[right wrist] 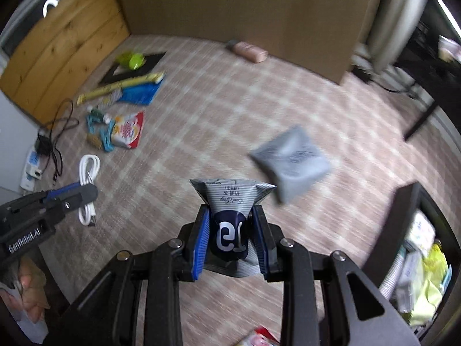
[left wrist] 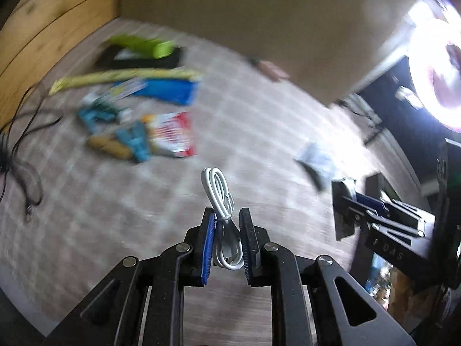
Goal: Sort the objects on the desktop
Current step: 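Carry the grey packet and white cable over the black tray with both tools, then open both tools to drop the packet and cable into the tray, then move both tools back from the tray to the remaining table items, then move the left tool to the wooden clothespin while the right tool approaches the Coffee-mate sachet, then grasp the wooden clothespin with the left tool while the right tool grasps the Coffee-mate sachet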
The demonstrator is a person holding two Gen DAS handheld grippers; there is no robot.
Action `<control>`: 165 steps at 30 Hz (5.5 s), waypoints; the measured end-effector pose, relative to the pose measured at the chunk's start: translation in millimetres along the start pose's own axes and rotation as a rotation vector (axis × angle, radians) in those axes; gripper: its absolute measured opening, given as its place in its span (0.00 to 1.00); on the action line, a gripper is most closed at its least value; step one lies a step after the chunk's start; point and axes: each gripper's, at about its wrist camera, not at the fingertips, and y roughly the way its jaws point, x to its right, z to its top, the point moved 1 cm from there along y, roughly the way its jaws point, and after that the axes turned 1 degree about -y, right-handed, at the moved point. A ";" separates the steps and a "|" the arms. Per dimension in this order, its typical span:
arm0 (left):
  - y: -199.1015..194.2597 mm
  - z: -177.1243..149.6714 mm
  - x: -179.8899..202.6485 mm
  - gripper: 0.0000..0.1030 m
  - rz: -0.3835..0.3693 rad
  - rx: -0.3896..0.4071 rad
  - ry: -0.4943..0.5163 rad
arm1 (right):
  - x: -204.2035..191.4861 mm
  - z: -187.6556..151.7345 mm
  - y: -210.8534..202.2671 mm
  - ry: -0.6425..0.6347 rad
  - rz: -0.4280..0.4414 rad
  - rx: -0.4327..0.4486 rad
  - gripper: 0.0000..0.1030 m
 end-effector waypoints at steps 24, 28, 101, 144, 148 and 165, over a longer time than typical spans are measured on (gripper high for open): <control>24.1 -80.8 295.4 0.16 -0.251 -0.196 0.555 | 264.5 -103.0 -137.0 0.516 -0.231 0.125 0.28; 27.6 -89.2 315.1 0.16 -0.255 -0.206 0.591 | 282.5 -120.3 -143.2 0.548 -0.258 0.119 0.28; 14.3 51.5 -155.7 0.52 0.026 0.034 -0.457 | -112.7 117.0 33.7 -0.115 0.163 -0.043 0.55; 25.2 19.8 -157.9 0.37 0.238 0.082 -0.203 | -166.8 137.7 125.5 -0.190 0.018 -0.153 0.51; 24.3 14.0 -155.7 0.37 0.239 0.080 -0.191 | -163.2 133.2 123.8 -0.199 0.009 -0.146 0.50; 20.1 -8.8 -159.2 0.11 0.229 0.059 -0.201 | -130.7 121.5 98.1 -0.147 0.068 -0.115 0.26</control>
